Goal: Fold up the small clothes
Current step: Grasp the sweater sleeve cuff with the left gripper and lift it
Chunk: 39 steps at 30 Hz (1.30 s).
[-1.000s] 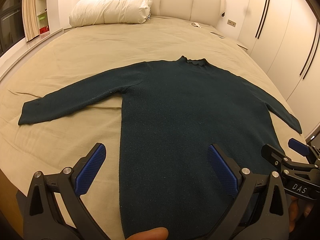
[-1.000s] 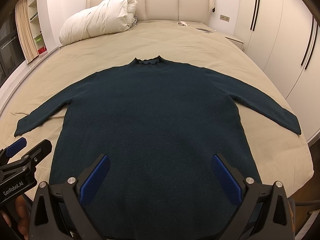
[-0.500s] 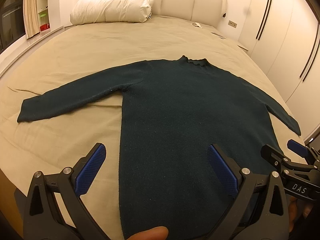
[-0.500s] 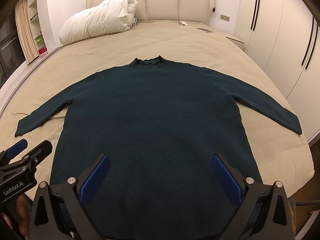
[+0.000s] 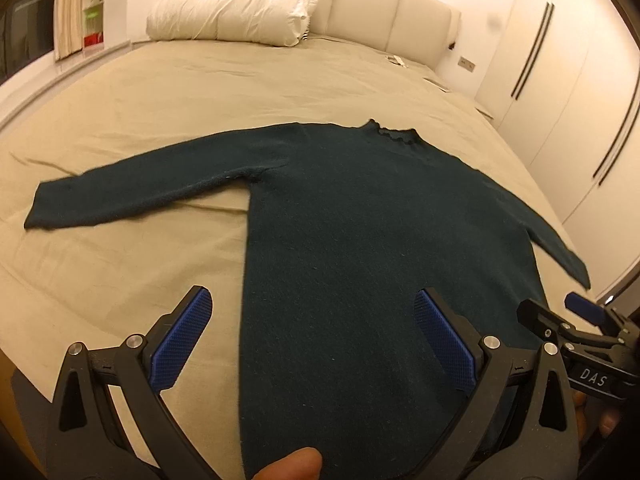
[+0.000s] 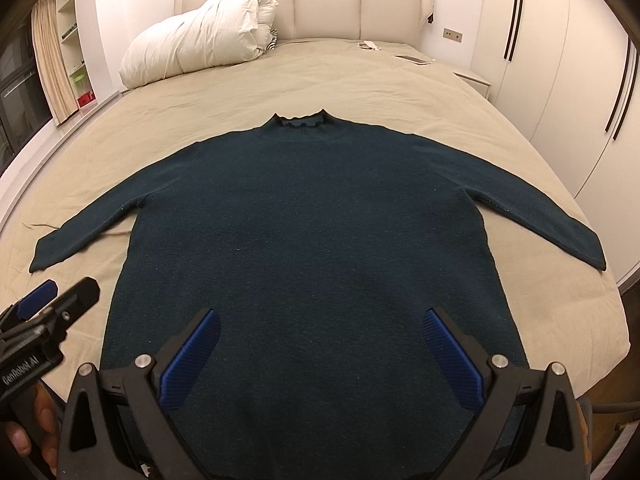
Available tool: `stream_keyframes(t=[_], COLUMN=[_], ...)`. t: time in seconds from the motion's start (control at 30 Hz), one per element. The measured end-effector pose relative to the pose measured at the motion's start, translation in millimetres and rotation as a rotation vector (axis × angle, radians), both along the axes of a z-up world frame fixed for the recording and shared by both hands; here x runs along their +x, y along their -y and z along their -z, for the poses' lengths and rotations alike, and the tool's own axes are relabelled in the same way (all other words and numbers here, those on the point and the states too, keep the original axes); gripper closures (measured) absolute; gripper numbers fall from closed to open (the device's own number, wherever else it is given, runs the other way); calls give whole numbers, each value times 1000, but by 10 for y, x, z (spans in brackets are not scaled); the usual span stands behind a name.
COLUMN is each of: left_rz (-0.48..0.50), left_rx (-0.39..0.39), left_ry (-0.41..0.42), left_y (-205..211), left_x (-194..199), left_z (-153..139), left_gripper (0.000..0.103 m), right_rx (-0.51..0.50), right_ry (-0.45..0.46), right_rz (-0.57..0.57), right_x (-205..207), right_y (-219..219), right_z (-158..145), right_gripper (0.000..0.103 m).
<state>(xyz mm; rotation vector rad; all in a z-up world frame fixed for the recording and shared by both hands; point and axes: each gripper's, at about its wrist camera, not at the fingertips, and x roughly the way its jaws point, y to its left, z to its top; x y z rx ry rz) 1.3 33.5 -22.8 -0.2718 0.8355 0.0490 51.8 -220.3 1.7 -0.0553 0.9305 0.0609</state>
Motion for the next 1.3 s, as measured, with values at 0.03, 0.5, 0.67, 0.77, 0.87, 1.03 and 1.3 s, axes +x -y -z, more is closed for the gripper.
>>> stream_keyframes(t=[0.03,0.5,0.67,0.77,0.87,1.03,1.3], left_rz=[-6,-221,-451,-525,-560,-572,-666], left_rx=[-8,-528,-811,-878,-911,-933,-987], left_ry=[-4,93,209,236,225,224,260], left_y=[-47,-2018,-3073,-3409,-3644,-3906,-4211], left_x=[6,-13,-212,-256,-205,-57,165], left_z=[14,325,748,930,1049,1157,1349], left_gripper=[0,0,0,2,3,6,24], right_rx=[2,245,344,370,374,373,382], right_ry=[0,16,-5,-30,-57,-77,-81], right_rz=[-2,-95,-117,-123,-125,-125,-126], right_x=[3,220,330,402,455,507,529], right_y=[-14,-177,-249,-307,-354,-400,-361], right_z=[7,-117,-90,-32,21,85,127], right_gripper=[0,0,0,1,1,1,4])
